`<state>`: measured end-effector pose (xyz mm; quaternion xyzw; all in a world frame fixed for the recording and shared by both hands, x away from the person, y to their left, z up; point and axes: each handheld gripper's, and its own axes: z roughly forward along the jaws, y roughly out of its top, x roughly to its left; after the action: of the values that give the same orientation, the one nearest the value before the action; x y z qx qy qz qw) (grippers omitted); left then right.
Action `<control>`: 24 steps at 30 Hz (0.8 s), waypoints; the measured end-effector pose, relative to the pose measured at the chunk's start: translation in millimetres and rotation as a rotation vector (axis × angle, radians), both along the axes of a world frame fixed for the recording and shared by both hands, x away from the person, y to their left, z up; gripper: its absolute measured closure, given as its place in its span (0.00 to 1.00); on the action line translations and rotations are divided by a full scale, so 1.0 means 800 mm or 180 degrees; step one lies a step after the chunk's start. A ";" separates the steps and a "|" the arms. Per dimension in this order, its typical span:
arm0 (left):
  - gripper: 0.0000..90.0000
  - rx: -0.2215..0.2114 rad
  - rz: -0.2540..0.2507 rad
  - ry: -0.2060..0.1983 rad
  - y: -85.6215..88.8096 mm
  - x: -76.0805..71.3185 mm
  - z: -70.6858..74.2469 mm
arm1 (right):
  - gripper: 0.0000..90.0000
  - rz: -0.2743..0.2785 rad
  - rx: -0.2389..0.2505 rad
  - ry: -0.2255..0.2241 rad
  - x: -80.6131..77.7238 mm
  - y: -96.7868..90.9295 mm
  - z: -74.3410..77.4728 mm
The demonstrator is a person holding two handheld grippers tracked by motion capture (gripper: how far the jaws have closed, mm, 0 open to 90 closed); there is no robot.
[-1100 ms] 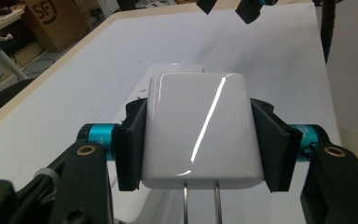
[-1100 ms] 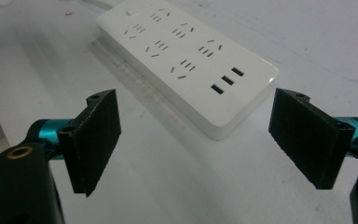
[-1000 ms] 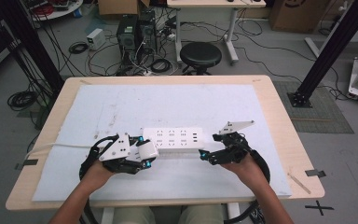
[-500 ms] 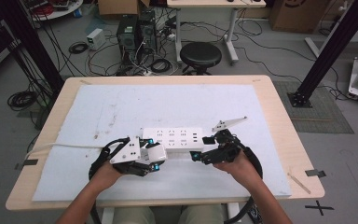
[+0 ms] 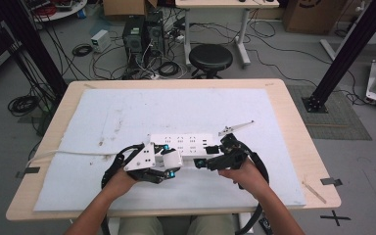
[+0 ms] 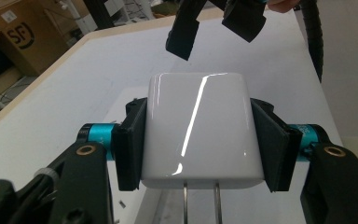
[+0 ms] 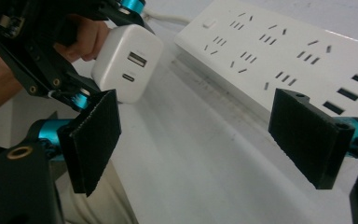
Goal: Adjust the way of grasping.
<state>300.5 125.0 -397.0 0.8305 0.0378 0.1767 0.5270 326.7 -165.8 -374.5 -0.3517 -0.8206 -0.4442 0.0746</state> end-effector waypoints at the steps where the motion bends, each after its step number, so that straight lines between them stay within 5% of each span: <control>1: 0.47 -0.0002 -0.0013 0.0002 -0.002 0.000 -0.001 | 0.19 0.0010 0.0025 0.0033 0.000 0.001 -0.001; 7: 0.47 0.0006 -0.0039 0.0009 -0.011 0.000 -0.004 | 0.19 0.0041 0.0236 0.0198 0.003 0.005 -0.003; 17: 0.47 -0.0018 -0.0068 0.0006 -0.017 0.000 -0.008 | 0.19 0.0130 0.0354 0.0373 0.006 0.016 -0.009; 24: 0.47 -0.0007 -0.0101 0.0008 -0.021 0.000 -0.009 | 0.19 0.0193 0.0455 0.0616 0.011 0.024 -0.016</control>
<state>300.2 108.1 -404.4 0.8306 0.0254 0.1672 0.5306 335.7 -146.9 -387.0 -0.3619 -0.7861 -0.4630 0.1917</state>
